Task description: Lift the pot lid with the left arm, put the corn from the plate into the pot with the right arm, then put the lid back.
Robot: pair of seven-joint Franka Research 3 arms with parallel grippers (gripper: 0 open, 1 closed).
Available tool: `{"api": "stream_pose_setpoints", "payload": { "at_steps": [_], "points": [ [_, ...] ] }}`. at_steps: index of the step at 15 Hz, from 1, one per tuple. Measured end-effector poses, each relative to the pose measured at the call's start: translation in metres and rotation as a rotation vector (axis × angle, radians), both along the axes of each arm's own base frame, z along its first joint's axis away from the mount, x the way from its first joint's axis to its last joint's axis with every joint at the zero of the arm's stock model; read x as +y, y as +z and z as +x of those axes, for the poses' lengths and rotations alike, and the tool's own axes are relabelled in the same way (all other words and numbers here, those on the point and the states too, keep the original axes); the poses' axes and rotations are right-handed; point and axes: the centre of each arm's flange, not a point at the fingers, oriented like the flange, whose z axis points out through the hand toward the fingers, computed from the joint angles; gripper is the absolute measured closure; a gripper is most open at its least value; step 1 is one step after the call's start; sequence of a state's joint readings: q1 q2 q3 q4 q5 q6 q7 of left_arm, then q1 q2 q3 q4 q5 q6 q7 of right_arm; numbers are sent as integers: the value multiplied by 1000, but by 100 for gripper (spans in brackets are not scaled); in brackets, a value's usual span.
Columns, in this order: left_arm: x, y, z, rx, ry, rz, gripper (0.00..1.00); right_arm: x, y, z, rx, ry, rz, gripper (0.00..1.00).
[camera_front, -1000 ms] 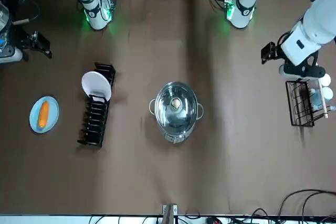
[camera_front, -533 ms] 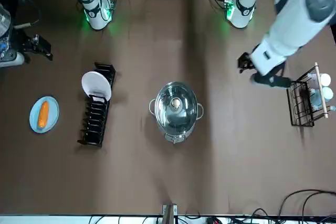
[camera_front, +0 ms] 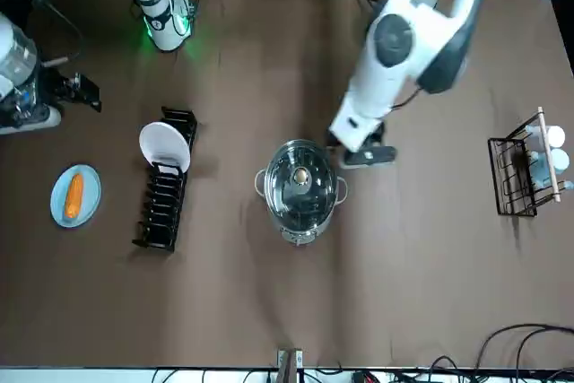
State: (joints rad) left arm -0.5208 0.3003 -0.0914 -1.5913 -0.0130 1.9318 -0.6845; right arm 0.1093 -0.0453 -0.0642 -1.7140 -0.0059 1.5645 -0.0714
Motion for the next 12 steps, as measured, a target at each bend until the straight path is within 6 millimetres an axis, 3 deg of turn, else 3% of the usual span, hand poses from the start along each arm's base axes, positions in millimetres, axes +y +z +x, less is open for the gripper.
{"api": "stream_pose_setpoints", "payload": {
  "at_steps": [2,4,5,12],
  "points": [
    [-38,-19,-9,-28,14,-30,0,-8,-18,8,33,-19,-4,0],
    [-63,-36,-10,-47,11,-53,0,-30,-42,18,76,-61,-8,0],
    [-77,-56,-5,-43,2,-57,0,-65,-72,28,109,-122,-10,0],
    [-110,-103,6,-78,30,-86,0,-200,-202,42,102,-252,-18,0]
  ]
}}
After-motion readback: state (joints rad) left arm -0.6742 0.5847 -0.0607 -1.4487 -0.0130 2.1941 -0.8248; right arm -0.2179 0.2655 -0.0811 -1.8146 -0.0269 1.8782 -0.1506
